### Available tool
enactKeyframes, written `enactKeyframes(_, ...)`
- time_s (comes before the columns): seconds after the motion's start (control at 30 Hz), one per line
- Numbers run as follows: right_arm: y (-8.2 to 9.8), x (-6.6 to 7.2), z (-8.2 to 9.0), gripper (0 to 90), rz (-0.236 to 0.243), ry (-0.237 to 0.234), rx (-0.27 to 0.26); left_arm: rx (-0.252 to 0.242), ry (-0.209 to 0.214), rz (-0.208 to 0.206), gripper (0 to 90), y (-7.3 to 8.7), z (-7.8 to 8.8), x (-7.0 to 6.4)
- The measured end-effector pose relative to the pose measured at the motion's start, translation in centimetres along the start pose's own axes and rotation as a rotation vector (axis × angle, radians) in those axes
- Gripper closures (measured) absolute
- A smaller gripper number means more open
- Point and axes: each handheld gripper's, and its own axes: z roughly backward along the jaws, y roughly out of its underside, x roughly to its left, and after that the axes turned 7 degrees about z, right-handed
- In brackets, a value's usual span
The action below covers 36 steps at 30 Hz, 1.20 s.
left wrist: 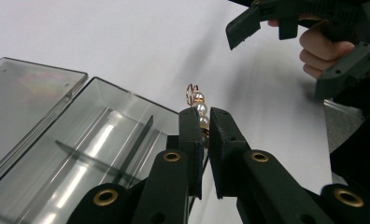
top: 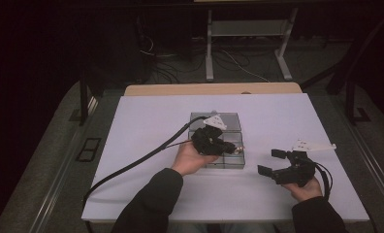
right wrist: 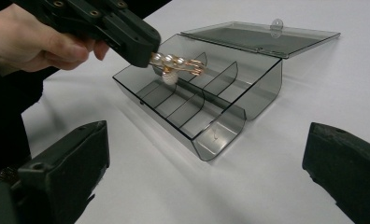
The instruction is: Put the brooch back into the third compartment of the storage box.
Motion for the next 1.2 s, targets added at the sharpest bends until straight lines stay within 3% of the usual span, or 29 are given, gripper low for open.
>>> enactKeyframes(0.83,0.0,-0.1,0.0,0.8,-0.006,-0.004,-0.001,0.083,-0.023,0.022,83.5,1.3,-3.5,1.6)
enactKeyframes(1.2,0.0,-0.1,0.0,0.8,-0.006,-0.005,0.001,0.119,-0.033,0.022,83.3,1.6,-3.7,1.5)
